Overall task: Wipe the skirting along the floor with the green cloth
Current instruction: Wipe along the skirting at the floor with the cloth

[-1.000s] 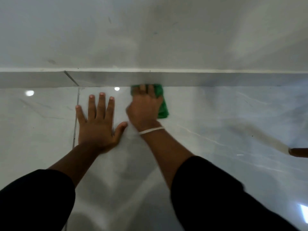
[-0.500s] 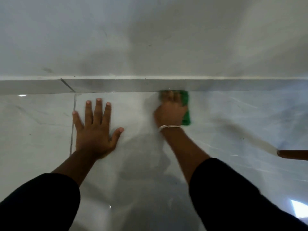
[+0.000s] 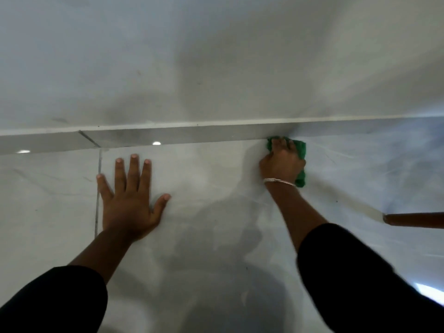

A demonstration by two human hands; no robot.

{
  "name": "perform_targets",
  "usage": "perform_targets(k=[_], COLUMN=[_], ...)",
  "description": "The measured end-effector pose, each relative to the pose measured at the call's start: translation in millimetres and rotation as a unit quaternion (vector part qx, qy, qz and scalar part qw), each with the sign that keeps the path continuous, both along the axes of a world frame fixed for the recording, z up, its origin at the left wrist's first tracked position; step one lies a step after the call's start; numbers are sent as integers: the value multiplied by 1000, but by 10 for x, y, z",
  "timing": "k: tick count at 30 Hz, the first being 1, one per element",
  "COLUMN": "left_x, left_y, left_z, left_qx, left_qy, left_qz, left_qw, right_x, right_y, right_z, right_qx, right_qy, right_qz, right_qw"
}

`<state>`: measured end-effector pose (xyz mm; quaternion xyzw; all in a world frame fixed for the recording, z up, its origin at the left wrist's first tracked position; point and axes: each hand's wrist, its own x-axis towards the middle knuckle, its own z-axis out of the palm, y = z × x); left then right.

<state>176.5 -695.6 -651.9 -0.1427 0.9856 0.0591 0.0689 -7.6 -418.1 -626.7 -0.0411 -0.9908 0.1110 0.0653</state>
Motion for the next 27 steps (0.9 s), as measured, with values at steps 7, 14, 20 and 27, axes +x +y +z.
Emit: perform_targets(k=[7, 14, 20, 27], left_x=[17, 16, 2, -18], left_y=[-29, -42, -13, -4], left_z=[-10, 29, 29, 51], left_qx=[0, 15, 18, 19], left_qy=[1, 1, 5, -1], left_qz=[-6, -8, -4, -2], left_qw=[1000, 1000, 1000, 1000], right_x=[853, 73, -128, 581], right_y=[-1721, -145, -2, -1490], right_z=[18, 50, 236, 122], right_qx=[-4, 36, 58, 32], right_qy=[-72, 17, -99, -78], right_qz=[190, 210, 22, 177], right_qw=[979, 977, 993, 981])
